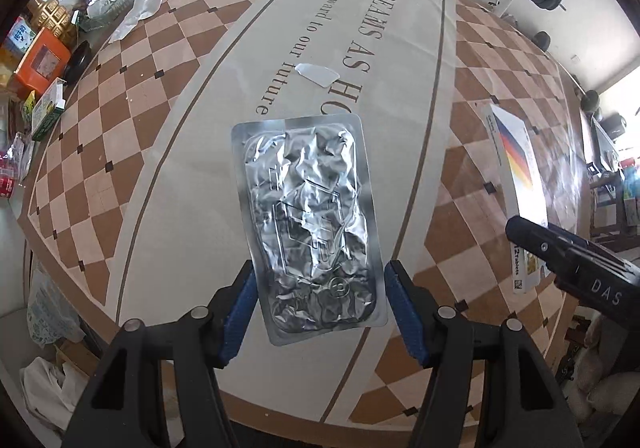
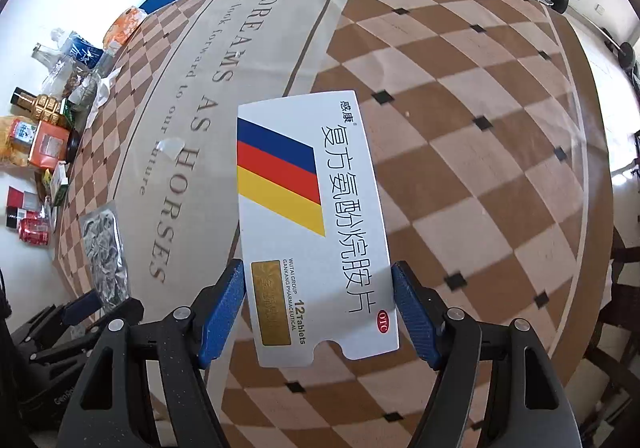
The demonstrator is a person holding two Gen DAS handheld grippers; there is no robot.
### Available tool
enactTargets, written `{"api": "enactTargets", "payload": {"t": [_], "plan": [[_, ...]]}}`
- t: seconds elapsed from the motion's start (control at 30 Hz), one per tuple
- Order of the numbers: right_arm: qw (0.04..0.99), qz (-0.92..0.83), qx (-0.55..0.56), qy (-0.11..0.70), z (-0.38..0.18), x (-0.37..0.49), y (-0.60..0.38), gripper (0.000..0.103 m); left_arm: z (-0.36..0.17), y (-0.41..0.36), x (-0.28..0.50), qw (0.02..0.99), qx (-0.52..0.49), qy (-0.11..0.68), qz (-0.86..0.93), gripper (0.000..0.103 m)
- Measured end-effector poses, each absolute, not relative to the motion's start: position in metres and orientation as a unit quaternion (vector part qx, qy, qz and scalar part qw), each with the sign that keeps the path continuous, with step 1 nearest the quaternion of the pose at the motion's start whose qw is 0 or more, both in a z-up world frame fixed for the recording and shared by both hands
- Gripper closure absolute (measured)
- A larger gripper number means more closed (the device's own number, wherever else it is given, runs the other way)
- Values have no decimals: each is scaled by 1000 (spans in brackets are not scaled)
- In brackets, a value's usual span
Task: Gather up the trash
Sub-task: 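Carry the blister pack and medicine box to the bin and release them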
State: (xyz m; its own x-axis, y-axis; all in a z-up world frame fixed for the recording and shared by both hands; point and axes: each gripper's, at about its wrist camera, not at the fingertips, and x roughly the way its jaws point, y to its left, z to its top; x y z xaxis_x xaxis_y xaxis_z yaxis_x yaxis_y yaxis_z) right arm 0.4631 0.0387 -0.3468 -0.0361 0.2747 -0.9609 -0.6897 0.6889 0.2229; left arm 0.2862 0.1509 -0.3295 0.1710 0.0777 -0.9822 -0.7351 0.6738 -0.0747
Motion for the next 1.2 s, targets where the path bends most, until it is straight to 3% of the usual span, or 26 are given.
{"api": "enactTargets", "payload": {"t": [0.4,0.6,0.87,1.2], "plan": [[677,362,-118,630,-305,330,-84,28,-290,81,179,751,-303,537,236,43],[662,364,-112,645,-312,227,-152,28,-315,47,95,735,-330,548,225,43],[608,346,-145,700,-386,125,-221,28,-415,11,46,676,-378,595,213,43],[604,311,-172,714,-574,125,-225,28,-601,31,100,635,-415,620,202,43]]}}
